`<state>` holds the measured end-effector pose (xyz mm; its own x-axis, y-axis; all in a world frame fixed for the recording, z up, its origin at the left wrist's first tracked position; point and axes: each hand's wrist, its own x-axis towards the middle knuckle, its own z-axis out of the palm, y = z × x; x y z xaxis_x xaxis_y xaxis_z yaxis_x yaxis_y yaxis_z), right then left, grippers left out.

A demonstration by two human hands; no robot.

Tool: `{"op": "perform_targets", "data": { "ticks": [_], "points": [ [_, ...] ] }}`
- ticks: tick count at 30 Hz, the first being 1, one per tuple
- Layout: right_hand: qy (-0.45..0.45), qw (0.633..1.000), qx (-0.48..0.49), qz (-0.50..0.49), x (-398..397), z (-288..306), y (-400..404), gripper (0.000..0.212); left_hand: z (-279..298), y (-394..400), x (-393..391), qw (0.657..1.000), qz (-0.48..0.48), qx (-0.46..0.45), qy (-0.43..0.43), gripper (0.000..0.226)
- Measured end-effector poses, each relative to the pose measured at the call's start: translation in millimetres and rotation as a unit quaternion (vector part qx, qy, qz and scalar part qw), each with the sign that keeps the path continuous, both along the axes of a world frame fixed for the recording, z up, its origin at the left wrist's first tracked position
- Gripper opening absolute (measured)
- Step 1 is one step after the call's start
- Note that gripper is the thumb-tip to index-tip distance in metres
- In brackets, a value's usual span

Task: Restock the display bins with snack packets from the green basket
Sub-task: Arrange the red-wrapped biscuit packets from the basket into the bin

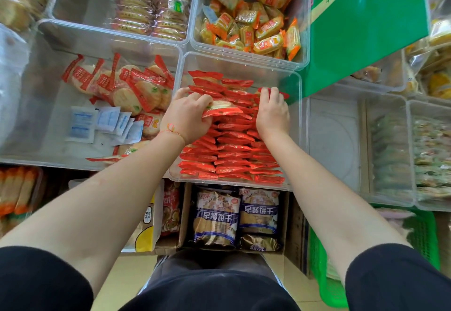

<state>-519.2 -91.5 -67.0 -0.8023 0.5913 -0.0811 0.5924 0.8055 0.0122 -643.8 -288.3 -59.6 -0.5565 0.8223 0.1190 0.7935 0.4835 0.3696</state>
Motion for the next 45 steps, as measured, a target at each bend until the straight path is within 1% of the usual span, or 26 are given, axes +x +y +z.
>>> {"op": "perform_targets", "data": {
  "ticks": [2, 5, 7, 9, 11, 12, 14, 15, 16, 17, 18, 20, 22, 24, 26, 27, 29, 31, 33, 35, 42, 43, 45],
  "points": [
    [-0.013, 0.998, -0.062, -0.022, -0.3, -4.4, -2.9, 0.056, 0.8, 0.0, 0.0, 1.000, 0.001, 0.001, 0.003, 0.029],
    [-0.032, 0.997, -0.072, -0.009, -2.7, -6.8, 6.9, 0.061, 0.7, -0.4, 0.8, 1.000, 0.002, 0.003, 0.003, 0.028],
    [-0.027, 0.995, -0.092, -0.028, -6.1, -4.9, 13.6, 0.060, 1.2, 0.0, 1.0, 1.000, 0.002, 0.002, 0.004, 0.028],
    [-0.022, 0.987, -0.150, -0.049, -12.1, -0.9, 11.9, 0.060, 1.9, 0.4, 1.2, 1.000, 0.005, 0.002, 0.005, 0.026],
    [-0.015, 0.979, -0.198, -0.048, -18.7, 9.3, 6.8, 0.058, 2.0, 1.2, 1.5, 1.000, 0.006, 0.003, 0.005, 0.026],
    [0.000, 0.979, -0.197, -0.042, -20.7, 16.8, 2.3, 0.058, 2.0, 1.2, 1.4, 1.000, 0.005, 0.004, 0.006, 0.026],
    [0.073, 0.987, -0.143, -0.022, -18.8, 34.7, -11.9, 0.057, 2.5, 0.7, 1.3, 1.000, 0.003, 0.005, 0.007, 0.026],
    [0.120, 0.986, -0.117, 0.005, -16.5, 42.3, -21.7, 0.055, 2.5, 0.9, 0.9, 1.000, 0.004, 0.007, 0.009, 0.027],
    [0.157, 0.980, -0.111, 0.047, -13.3, 47.7, -32.6, 0.053, 2.7, 0.9, 1.0, 1.000, 0.004, 0.008, 0.008, 0.029],
    [0.176, 0.972, -0.125, 0.095, -9.8, 51.3, -43.8, 0.051, 3.5, 0.9, 1.1, 1.000, 0.004, 0.007, 0.008, 0.031],
    [0.178, 0.963, -0.151, 0.135, -6.3, 53.3, -54.4, 0.051, 3.7, 0.9, 1.0, 1.000, 0.005, 0.004, 0.007, 0.032],
    [0.147, 0.955, -0.183, 0.179, -2.0, 54.3, -67.7, 0.052, 4.6, 0.8, 1.8, 1.000, 0.006, 0.000, 0.005, 0.037],
    [0.102, 0.962, -0.163, 0.194, -3.3, 51.2, -72.1, 0.053, 5.8, 0.4, 2.6, 1.000, 0.003, -0.001, 0.005, 0.042],
    [0.093, 0.967, -0.125, 0.199, -9.2, 47.6, -73.5, 0.045, 5.6, 0.3, 2.7, 1.000, 0.003, 0.002, 0.003, 0.041],
    [0.123, 0.970, -0.087, 0.190, -15.6, 44.7, -68.9, 0.032, 5.2, 0.9, 1.8, 1.000, 0.007, 0.016, -0.004, 0.039],
    [0.139, 0.972, -0.072, 0.174, -17.0, 45.0, -63.2, 0.028, 5.2, 1.2, 1.5, 1.000, 0.007, 0.018, -0.009, 0.042],
    [0.175, 0.977, -0.035, 0.119, -14.2, 48.6, -43.9, 0.023, 5.3, 1.3, 1.8, 1.000, 0.002, 0.001, -0.014, 0.055],
    [0.196, 0.980, 0.000, 0.038, -4.5, 52.4, -17.1, 0.023, 5.6, 1.2, 3.0, 1.000, -0.004, -0.024, 0.000, 0.059],
    [0.182, 0.983, 0.018, -0.028, 5.8, 52.3, 8.9, 0.026, 6.0, 0.9, 3.8, 0.999, -0.004, -0.049, 0.020, 0.058],
    [0.152, 0.987, 0.000, -0.048, 10.6, 49.2, 25.2, 0.026, 7.2, 1.0, 4.3, 0.997, 0.002, -0.068, 0.025, 0.057],
    [0.068, 0.994, -0.088, -0.017, -7.0, 45.8, 36.7, 0.027, 10.2, 0.8, 5.4, 0.996, 0.006, -0.089, 0.027, 0.058],
    [0.050, 0.995, -0.084, -0.013, -8.5, 46.7, 37.1, 0.029, 10.6, 0.8, 5.3, 0.996, 0.007, -0.090, 0.027, 0.058],
    [0.000, 1.000, -0.026, -0.003, -10.9, 48.7, 37.5, 0.032, 11.1, 0.1, 5.5, 0.996, 0.007, -0.090, 0.026, 0.057]
  ]
}}
